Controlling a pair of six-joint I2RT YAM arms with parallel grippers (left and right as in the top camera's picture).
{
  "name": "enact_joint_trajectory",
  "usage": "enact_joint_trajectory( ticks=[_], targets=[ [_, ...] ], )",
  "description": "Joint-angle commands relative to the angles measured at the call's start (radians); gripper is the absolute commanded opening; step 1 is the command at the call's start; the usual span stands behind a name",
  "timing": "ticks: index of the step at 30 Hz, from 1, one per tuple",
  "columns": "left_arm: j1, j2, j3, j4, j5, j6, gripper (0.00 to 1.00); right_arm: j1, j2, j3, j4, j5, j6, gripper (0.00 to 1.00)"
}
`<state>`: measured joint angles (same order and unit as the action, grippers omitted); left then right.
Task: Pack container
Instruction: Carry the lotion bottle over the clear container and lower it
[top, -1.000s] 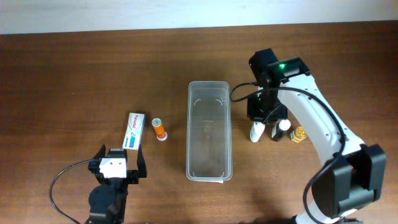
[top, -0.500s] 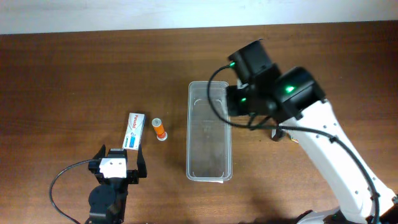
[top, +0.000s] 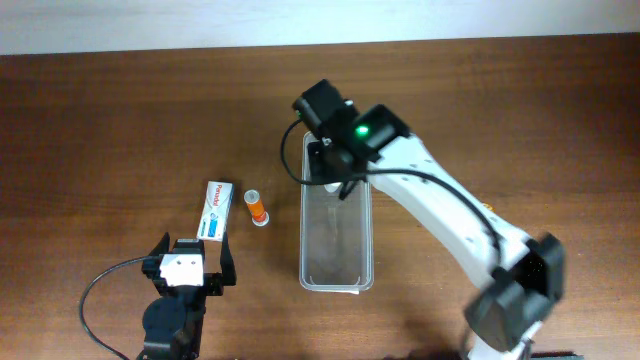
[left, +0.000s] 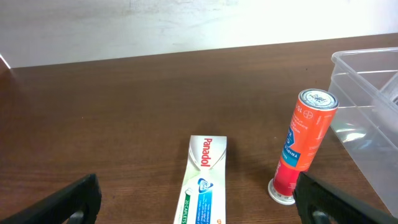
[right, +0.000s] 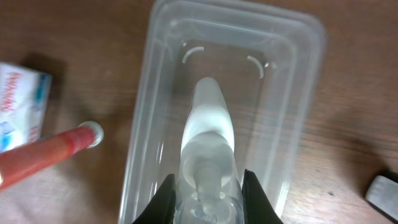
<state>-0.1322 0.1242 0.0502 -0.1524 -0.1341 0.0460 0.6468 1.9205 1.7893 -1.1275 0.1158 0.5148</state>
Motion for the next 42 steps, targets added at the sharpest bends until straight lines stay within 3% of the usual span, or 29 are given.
enact_joint_trajectory(
  ticks=[1,14,18,28,30,33,42],
  targets=[
    [0.004,-0.008,-0.006,0.003,0.007,0.016,0.99,0.001,0.031,0.010,0.026,0.027,0.031,0.06],
    [0.004,-0.008,-0.006,0.003,0.007,0.016,0.99,0.001,0.072,-0.005,0.143,0.020,0.127,0.06],
    [0.004,-0.008,-0.006,0.003,0.007,0.016,0.99,0.001,0.074,-0.005,0.142,0.019,0.130,0.17],
    [0.004,-0.008,-0.006,0.003,0.007,0.016,0.99,0.001,0.074,-0.005,0.165,0.021,0.130,0.19],
    [0.004,-0.008,-0.006,0.003,0.007,0.016,0.99,0.001,0.074,-0.005,0.172,0.021,0.130,0.29],
    [0.004,-0.008,-0.006,0.003,0.007,0.016,0.99,0.001,0.074,-0.005,0.182,0.021,0.130,0.34],
    [0.004,-0.008,-0.006,0.003,0.007,0.016,1.00,0.001,0.071,-0.003,0.191,0.055,0.084,0.36]
  ],
)
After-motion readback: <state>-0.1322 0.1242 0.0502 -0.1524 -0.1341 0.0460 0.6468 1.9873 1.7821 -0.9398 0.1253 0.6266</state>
